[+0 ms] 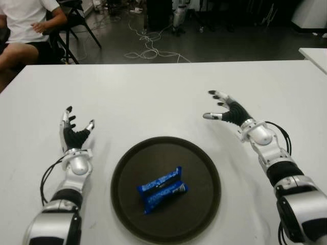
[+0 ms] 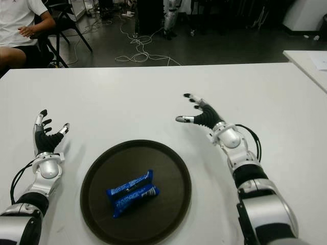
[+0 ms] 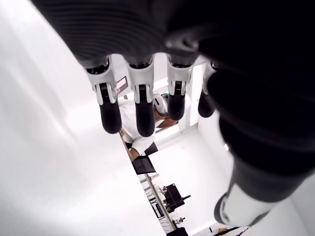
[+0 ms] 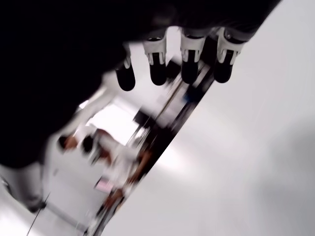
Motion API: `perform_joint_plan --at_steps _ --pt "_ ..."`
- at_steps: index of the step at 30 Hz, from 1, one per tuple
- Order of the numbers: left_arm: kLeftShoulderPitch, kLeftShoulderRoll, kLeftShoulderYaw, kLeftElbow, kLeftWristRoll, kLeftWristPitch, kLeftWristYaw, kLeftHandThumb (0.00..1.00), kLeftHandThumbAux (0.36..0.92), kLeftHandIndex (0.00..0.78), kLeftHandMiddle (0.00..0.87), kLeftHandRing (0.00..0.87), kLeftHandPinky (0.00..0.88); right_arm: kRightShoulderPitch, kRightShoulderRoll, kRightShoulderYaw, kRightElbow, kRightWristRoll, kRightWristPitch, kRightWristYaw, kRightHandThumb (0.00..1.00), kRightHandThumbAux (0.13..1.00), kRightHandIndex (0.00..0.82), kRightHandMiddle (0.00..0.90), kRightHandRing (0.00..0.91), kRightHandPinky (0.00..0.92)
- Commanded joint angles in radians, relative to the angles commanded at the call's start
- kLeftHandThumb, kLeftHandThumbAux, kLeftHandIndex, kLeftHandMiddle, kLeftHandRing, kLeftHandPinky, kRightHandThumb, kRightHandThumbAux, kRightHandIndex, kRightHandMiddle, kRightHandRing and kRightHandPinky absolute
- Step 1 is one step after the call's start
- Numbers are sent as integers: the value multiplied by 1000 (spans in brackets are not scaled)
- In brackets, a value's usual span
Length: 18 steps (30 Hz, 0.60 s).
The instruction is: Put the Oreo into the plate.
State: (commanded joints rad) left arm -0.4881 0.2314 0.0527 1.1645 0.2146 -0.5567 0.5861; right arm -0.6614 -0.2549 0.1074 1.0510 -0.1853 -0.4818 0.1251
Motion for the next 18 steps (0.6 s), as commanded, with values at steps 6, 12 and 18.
perform_joint_plan --at_steps 6,12,18 --pt "0 -3 5 -1 -5 2 -8 232 769 103 114 134 184 -26 7 -18 65 -6 -19 -90 0 703 1 0 0 0" --pt "1 -4 9 -2 -10 -5 -16 256 780 107 113 142 211 -43 21 -49 116 7 -31 -180 0 712 40 20 0 0" --pt "2 -2 4 -4 -1 -1 -3 233 782 112 122 139 174 -57 39 -97 149 31 -2 -269 0 714 75 34 0 0"
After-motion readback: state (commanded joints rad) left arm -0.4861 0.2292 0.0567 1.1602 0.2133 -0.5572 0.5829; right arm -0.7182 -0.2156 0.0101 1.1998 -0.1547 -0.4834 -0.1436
